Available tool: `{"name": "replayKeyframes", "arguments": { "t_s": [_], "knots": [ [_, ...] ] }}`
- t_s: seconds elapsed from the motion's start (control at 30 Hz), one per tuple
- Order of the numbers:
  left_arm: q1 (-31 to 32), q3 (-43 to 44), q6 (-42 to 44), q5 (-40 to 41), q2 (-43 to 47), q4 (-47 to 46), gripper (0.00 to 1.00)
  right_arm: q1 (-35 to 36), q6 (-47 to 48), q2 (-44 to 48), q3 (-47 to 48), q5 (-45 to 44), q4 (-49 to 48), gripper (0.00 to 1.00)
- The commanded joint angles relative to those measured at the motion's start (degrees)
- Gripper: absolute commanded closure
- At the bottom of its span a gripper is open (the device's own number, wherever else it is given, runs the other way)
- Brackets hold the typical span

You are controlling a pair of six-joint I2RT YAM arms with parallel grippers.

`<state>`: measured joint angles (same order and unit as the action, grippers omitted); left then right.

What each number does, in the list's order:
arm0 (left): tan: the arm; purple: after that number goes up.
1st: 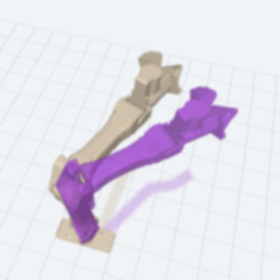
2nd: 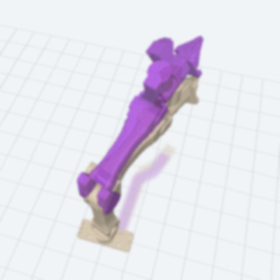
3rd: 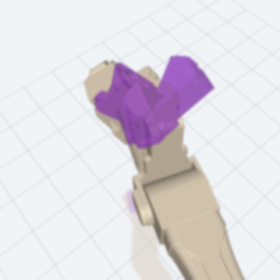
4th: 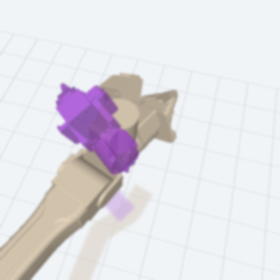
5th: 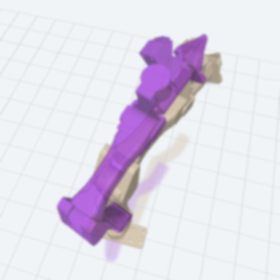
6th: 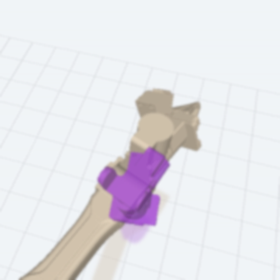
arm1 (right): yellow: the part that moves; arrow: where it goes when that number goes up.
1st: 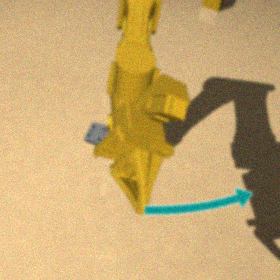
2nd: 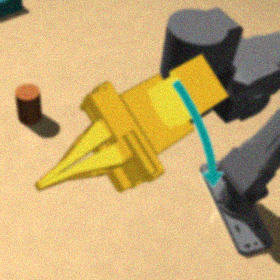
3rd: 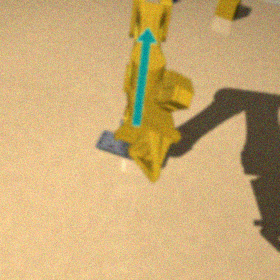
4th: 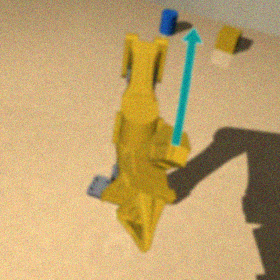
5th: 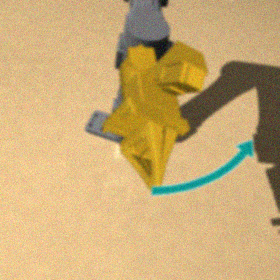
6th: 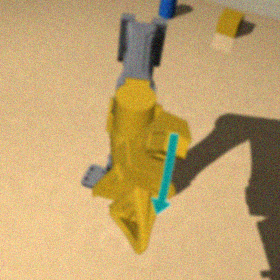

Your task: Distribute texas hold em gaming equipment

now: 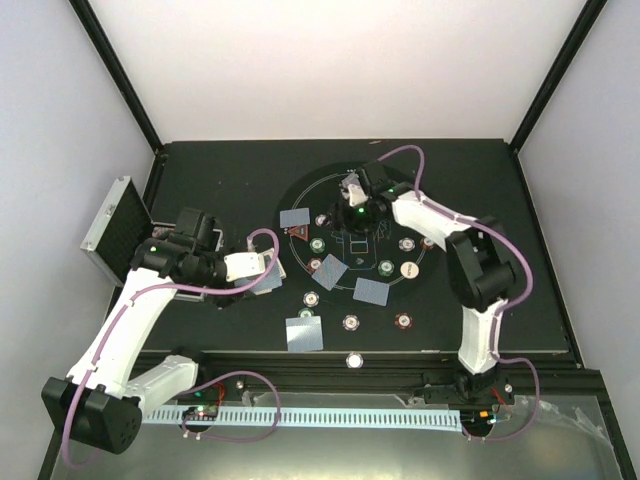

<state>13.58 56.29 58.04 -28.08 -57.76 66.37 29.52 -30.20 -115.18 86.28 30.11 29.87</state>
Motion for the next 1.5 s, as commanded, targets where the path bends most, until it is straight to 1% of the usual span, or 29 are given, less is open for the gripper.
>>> {"name": "replayKeyframes", "arguments": {
  "t_s": [0.0, 0.1, 0.23, 0.3, 0.5, 0.57, 0.63, 0.77, 0.9, 0.97, 1.17, 1.47],
  "knots": [
    [0.13, 1.48, 0.06, -1.97, 0.18, 0.14, 0.98, -2.49, 9.07, 4.76, -7.79, 1.61, 0.37, 0.28],
    [0.15, 1.46, 0.05, -2.91, 0.63, 0.08, 0.98, -3.43, 14.84, 2.94, -6.64, 4.33, 3.96, 0.24],
    [0.21, 1.43, 0.05, -3.22, 1.30, 0.23, 0.98, -3.58, 19.14, -0.64, -3.18, 8.18, 6.59, 0.24],
    [0.21, 1.45, 0.05, -3.06, 1.53, 0.38, 0.98, -3.54, 20.81, -2.84, -1.59, 8.38, 7.26, 0.24],
    [0.20, 1.31, 0.55, -2.15, 1.30, 0.90, 0.98, -3.56, 25.39, -9.82, 3.88, 12.23, 10.65, 0.28],
    [0.19, 1.35, 0.73, -1.60, 1.09, 0.95, 0.98, -3.59, 25.75, -11.86, 6.04, 12.20, 11.98, 0.31],
    [0.21, 1.58, 0.90, -1.31, 0.71, 1.04, 0.98, -3.60, 26.48, -12.40, 6.75, 14.24, 12.59, 0.34],
    [0.21, 2.39, 0.93, -1.16, 0.30, 1.32, 0.98, -3.58, 28.22, -11.39, 4.79, 17.53, 11.98, 0.35],
    [0.21, 2.03, 0.93, -1.18, 0.30, 1.22, 0.98, -3.51, 28.81, -11.95, 2.85, 19.17, 11.57, 0.41],
    [0.21, 1.89, 0.93, -1.06, 0.38, 1.18, 0.98, -3.45, 28.40, -11.38, 0.63, 19.78, 9.73, 0.43],
    [0.21, 1.92, 0.94, -1.41, 0.63, 0.63, 0.98, -3.49, 27.19, -9.79, -5.44, 19.84, 5.49, 0.44],
    [0.21, 2.18, 0.76, -0.49, 1.07, 1.09, 0.98, -3.44, 26.42, -8.27, -8.85, 19.09, 3.56, 0.55]
  ]
}}
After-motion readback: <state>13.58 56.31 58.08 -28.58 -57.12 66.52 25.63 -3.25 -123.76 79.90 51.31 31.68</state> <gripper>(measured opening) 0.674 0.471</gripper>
